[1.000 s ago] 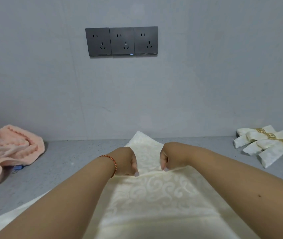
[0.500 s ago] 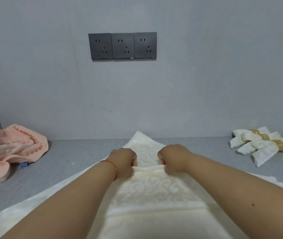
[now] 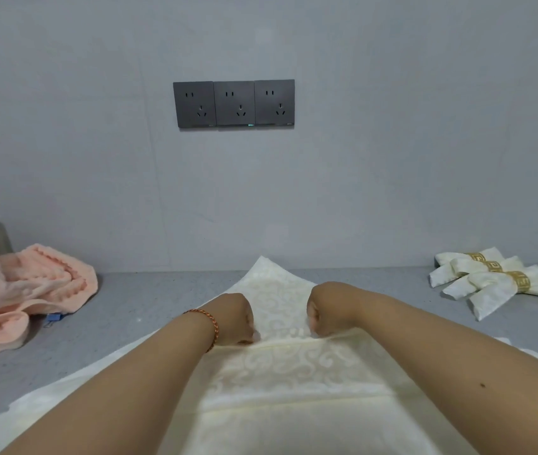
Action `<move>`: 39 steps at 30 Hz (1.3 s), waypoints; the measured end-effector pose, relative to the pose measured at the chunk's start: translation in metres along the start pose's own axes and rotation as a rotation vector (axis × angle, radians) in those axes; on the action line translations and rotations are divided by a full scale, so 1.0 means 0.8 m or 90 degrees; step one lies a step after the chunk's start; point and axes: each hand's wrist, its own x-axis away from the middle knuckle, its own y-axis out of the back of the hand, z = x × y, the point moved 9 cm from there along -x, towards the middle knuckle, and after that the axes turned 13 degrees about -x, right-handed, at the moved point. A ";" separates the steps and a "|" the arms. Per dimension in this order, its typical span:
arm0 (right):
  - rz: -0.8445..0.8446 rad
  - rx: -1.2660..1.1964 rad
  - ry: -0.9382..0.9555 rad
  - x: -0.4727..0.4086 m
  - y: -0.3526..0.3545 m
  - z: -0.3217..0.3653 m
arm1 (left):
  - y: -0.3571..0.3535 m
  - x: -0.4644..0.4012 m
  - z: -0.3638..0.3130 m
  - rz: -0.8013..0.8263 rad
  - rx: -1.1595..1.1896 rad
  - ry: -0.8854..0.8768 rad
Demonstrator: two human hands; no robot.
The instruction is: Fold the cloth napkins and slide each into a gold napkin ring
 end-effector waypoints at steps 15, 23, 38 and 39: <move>-0.066 0.081 0.047 0.025 -0.008 0.017 | 0.005 0.025 -0.013 -0.079 -0.027 -0.037; -0.013 0.084 0.062 0.054 -0.018 0.028 | -0.006 0.050 -0.019 -0.047 -0.010 -0.059; 0.000 -0.019 0.021 0.050 -0.014 0.016 | -0.005 0.041 -0.020 -0.032 0.033 -0.089; -0.015 -0.001 0.034 0.052 -0.014 0.019 | -0.003 0.045 -0.021 -0.051 0.037 -0.090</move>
